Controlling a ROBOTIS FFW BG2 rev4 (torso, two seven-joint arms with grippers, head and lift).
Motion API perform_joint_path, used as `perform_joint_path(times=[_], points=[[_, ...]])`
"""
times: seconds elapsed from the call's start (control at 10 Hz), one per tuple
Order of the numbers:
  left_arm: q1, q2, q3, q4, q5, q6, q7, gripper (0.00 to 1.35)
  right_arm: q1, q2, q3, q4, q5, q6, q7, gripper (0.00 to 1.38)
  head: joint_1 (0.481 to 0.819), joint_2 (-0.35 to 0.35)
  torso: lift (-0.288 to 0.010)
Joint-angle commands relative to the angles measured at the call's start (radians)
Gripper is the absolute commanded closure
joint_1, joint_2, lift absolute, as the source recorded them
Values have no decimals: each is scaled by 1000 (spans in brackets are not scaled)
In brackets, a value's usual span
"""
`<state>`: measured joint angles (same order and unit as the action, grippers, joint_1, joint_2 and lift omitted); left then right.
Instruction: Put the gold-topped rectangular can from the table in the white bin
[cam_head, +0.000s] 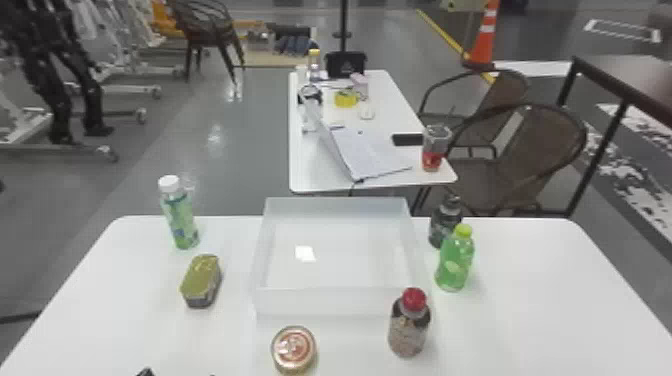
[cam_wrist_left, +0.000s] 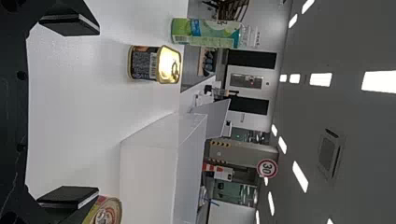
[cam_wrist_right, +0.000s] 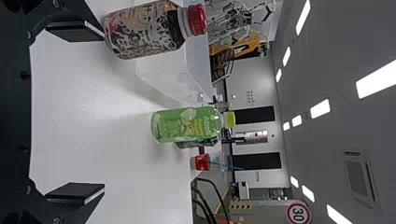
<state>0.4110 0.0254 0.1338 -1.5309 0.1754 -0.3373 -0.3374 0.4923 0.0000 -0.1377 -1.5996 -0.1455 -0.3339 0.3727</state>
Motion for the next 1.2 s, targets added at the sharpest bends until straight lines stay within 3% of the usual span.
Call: perform_joint_path(times=[0.0, 0.7, 1.1], points=[[0, 1, 1, 0, -1, 0, 0, 98, 3, 1, 0, 0, 0, 1, -1, 153, 549, 0, -100], [-21, 10, 3, 0, -17, 43, -14, 98, -1, 1, 0, 3, -2, 1, -1, 153, 549, 0, -100], [-133, 28, 13, 77, -45, 84, -54, 91, -9, 1, 0, 9, -2, 1, -1, 153, 549, 0, -100]])
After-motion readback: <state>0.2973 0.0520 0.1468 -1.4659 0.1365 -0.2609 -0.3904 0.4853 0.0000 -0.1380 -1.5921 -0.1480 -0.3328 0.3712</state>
